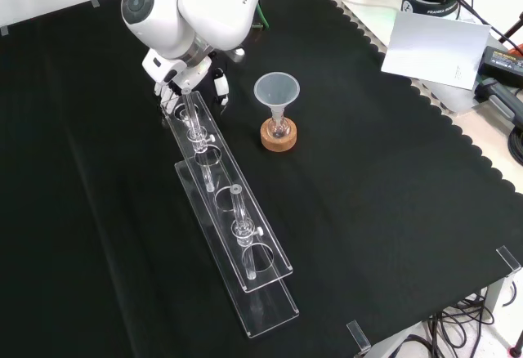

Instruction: Pick up the weighing funnel.

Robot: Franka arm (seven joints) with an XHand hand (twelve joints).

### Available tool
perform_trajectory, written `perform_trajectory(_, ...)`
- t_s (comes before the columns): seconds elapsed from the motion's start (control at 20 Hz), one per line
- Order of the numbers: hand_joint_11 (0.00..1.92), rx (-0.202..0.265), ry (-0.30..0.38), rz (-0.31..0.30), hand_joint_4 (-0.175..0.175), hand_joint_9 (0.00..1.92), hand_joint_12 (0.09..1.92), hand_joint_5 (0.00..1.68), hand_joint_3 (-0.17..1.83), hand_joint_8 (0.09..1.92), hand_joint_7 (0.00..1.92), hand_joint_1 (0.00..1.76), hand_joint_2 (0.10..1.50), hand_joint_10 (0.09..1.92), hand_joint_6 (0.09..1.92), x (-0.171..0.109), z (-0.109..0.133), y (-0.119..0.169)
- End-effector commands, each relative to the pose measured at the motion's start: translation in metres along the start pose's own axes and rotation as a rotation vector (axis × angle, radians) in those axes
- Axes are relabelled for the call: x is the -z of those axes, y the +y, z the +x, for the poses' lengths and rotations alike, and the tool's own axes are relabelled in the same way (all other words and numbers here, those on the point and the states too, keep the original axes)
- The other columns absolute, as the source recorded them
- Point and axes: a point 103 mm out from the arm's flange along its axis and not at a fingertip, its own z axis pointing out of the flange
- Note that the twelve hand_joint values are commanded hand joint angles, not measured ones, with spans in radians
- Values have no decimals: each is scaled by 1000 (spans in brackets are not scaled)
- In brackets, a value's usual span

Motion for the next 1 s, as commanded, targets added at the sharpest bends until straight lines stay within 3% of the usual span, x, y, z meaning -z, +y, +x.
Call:
perform_trajectory(0.05, 600, -8, -8, -10, -5, 746, 1265, 645, 627, 660, 454, 964, 513, 516, 87, -1, -1, 3)
perform_trajectory(0.7, 629, -37, -4, -6, 7, 804, 1243, 740, 628, 646, 516, 961, 527, 494, 175, -7, -1, 12)
perform_trajectory(1.0, 634, -38, 5, 5, 8, 832, 1243, 645, 621, 626, 533, 955, 535, 445, 443, -11, 0, 17)
